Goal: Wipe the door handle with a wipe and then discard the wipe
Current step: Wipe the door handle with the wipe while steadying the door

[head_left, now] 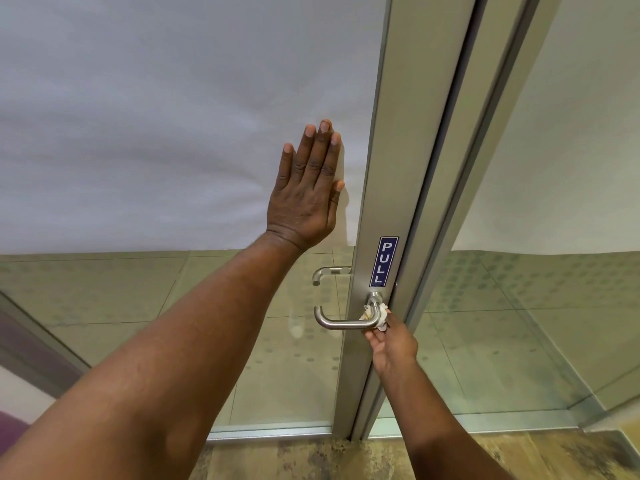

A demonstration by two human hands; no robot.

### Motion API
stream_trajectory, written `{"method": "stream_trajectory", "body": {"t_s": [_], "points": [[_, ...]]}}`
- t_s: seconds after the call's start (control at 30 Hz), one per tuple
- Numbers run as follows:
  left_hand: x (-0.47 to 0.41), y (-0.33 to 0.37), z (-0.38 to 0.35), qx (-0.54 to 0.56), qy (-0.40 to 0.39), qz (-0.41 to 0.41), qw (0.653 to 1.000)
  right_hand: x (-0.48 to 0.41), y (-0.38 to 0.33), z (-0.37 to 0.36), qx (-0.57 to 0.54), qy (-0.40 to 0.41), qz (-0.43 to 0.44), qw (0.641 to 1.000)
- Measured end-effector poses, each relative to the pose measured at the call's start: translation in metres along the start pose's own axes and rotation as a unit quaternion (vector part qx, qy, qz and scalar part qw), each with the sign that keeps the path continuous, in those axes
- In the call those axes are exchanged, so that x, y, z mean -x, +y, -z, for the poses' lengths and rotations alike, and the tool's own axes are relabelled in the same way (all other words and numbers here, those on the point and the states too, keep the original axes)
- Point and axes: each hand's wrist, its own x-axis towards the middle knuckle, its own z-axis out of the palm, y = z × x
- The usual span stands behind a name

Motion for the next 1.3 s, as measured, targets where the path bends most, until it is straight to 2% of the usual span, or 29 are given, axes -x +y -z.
{"method": "stream_trajectory", "body": {"t_s": [0.1, 0.23, 0.43, 0.73, 0.97, 1.3], "points": [[0.0, -0.001, -0.001, -0.001, 0.0, -0.001, 1.0, 0.003, -0.004, -0.001, -0.026, -0.035, -0.063, 0.997], [0.0, -0.001, -0.003, -0.003, -0.004, -0.001, 1.0, 0.005, -0.001, 0.004, -0.059, -0.06, -0.097, 0.992], [0.0, 0.0, -0.001, -0.009, -0.011, 0.002, 1.0, 0.01, 0.014, 0.019, -0.095, -0.085, -0.093, 0.987], [-0.001, 0.002, 0.003, -0.002, -0.014, 0.003, 1.0, 0.023, 0.035, 0.029, -0.085, -0.108, -0.095, 0.986], [-0.001, 0.002, 0.002, -0.005, -0.015, 0.001, 1.0, 0.033, 0.051, 0.017, -0.033, -0.149, -0.087, 0.985], [-0.002, 0.002, 0.0, -0.002, -0.009, -0.003, 1.0, 0.04, 0.076, -0.008, -0.05, -0.186, -0.091, 0.977]]}}
